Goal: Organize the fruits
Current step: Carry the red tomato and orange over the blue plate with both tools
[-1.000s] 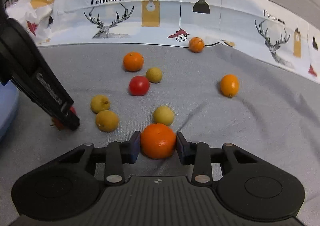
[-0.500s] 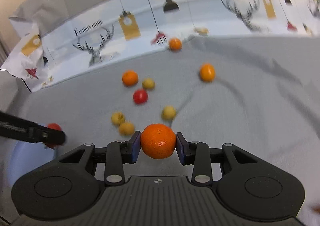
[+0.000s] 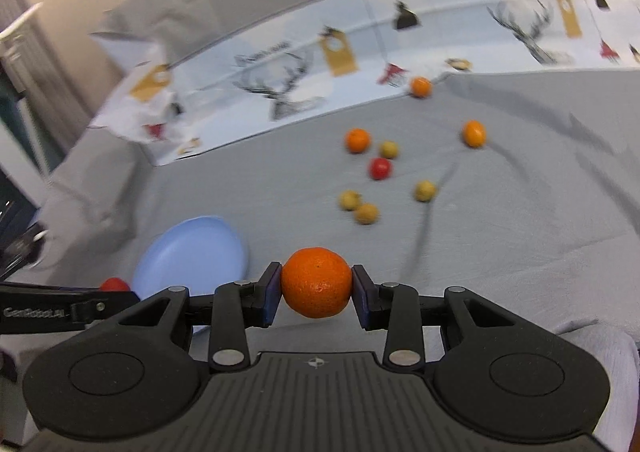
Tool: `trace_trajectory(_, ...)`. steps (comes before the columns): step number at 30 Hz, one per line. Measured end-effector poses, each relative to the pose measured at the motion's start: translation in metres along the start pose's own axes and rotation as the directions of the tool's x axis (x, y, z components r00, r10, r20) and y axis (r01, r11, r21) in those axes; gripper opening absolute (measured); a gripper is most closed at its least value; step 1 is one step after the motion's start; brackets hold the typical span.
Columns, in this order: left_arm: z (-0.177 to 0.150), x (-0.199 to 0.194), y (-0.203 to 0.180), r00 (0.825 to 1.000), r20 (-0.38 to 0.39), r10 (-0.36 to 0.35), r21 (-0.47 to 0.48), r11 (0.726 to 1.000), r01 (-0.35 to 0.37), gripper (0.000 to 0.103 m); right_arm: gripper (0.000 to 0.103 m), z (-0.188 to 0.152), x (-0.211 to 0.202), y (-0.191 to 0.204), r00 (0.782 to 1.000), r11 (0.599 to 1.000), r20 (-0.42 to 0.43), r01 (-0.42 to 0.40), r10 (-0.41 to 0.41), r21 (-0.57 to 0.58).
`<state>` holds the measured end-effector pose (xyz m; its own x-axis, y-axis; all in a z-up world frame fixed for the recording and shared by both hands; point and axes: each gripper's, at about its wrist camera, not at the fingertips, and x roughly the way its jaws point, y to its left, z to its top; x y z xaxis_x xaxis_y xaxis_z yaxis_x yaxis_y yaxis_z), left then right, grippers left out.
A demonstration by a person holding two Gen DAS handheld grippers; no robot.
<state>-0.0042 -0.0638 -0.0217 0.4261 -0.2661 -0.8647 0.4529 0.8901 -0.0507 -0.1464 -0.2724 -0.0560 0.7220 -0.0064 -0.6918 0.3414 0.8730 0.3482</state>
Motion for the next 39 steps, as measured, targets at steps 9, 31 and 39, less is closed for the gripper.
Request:
trace_trajectory(9, -0.051, -0.056, 0.038, 0.995, 0.084, 0.049, -0.078, 0.996, -0.042, 0.032, 0.039, -0.033, -0.048, 0.069, 0.994, 0.988, -0.019, -0.112, 0.11, -0.109)
trace_trajectory(31, -0.085, -0.093, 0.068, 0.986, 0.163, 0.031, -0.128, 0.992, -0.01, 0.032, 0.039, -0.058, -0.083, 0.127, 0.994, 0.961, 0.012, -0.103, 0.11, -0.256)
trace_trajectory(39, -0.086, -0.092, 0.07, 0.986, 0.163, 0.03, -0.131, 0.991, -0.008, 0.032, 0.039, -0.059, -0.083, 0.129, 0.994, 0.959, 0.01, -0.101, 0.108, -0.265)
